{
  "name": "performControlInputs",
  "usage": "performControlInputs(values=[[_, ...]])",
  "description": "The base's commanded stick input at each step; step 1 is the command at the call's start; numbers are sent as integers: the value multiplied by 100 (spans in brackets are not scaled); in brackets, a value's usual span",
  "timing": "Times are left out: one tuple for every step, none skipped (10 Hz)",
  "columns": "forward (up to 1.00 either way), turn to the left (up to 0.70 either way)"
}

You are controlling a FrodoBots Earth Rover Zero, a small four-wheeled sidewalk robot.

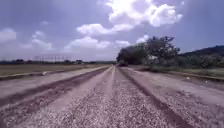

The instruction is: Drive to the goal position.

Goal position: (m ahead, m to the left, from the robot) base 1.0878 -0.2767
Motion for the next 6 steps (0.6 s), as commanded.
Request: performControlInputs(values=[[100, 0], [100, 0], [100, 0], [100, 0], [100, 0], [100, 0]])
